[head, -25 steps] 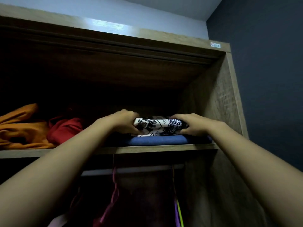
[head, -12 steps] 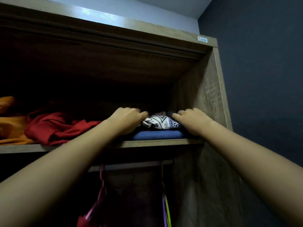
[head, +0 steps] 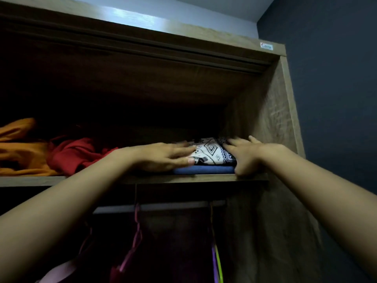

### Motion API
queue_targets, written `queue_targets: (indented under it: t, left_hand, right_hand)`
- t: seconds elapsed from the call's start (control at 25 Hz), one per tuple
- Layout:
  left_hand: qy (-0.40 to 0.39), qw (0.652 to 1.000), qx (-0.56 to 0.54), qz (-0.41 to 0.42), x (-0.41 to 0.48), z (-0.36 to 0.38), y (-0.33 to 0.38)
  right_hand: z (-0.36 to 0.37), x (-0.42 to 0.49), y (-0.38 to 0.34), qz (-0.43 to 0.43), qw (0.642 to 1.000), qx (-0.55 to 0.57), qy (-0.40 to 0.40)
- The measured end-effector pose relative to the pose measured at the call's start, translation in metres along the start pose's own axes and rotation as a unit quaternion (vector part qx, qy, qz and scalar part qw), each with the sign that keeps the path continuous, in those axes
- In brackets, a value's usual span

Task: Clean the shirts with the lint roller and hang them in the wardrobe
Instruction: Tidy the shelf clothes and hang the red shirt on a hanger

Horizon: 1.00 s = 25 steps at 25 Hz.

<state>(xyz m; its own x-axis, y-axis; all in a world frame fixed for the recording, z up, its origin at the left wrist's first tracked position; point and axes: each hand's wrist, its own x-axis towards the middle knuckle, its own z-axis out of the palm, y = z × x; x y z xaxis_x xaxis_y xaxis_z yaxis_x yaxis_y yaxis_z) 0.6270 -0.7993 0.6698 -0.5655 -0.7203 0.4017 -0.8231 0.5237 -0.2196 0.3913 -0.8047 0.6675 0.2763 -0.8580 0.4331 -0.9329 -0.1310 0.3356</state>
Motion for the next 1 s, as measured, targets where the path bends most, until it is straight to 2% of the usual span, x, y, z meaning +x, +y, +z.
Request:
queue_targets:
  t: [0.12, 0.16, 0.28, 0.36, 0.44, 0.52, 0.68, 0.84, 0.92, 1.0]
  left_hand:
    - [0.115, 0.992, -0.035, -0.033, -0.022, -0.019, -0.01]
    - [0.112, 0.992, -0.018, -0.059, -0.032, -0.028, -0.017]
    - [-0.002, 0.974, -0.006, -0.227, -0.069, -0.058, -0.039]
    - [-0.018, 0.949, 0.02, -0.313, -0.088, -0.064, -0.059]
    - [-0.022, 0.937, 0.052, -0.344, -0.098, -0.053, -0.077]
    - [-0.021, 0.94, 0.051, -0.336, -0.099, -0.038, -0.083]
    - [0.039, 0.953, 0.068, -0.292, -0.089, -0.035, -0.081]
    - [0.058, 0.959, 0.117, -0.253, -0.085, -0.042, -0.07]
    - [0.092, 0.961, 0.132, -0.224, -0.088, -0.053, -0.06]
    - [0.117, 0.954, 0.152, -0.231, -0.093, -0.063, -0.053]
  right_hand:
    - [-0.009, -0.001, -0.035, -0.108, 0.984, 0.109, 0.095]
    - [-0.01, -0.002, -0.049, -0.141, 0.976, 0.11, 0.127]
    - [-0.006, 0.007, -0.091, -0.183, 0.965, 0.067, 0.178]
    - [0.003, 0.015, -0.111, -0.18, 0.965, 0.039, 0.189]
    - [0.012, 0.019, -0.119, -0.17, 0.963, 0.029, 0.205]
    - [0.015, 0.02, -0.119, -0.165, 0.962, 0.018, 0.216]
    - [0.015, 0.02, -0.117, -0.169, 0.965, -0.003, 0.199]
    - [0.017, 0.015, -0.117, -0.169, 0.963, 0.024, 0.209]
    - [0.019, 0.012, -0.117, -0.163, 0.96, 0.043, 0.225]
    - [0.023, 0.01, -0.117, -0.157, 0.955, 0.054, 0.247]
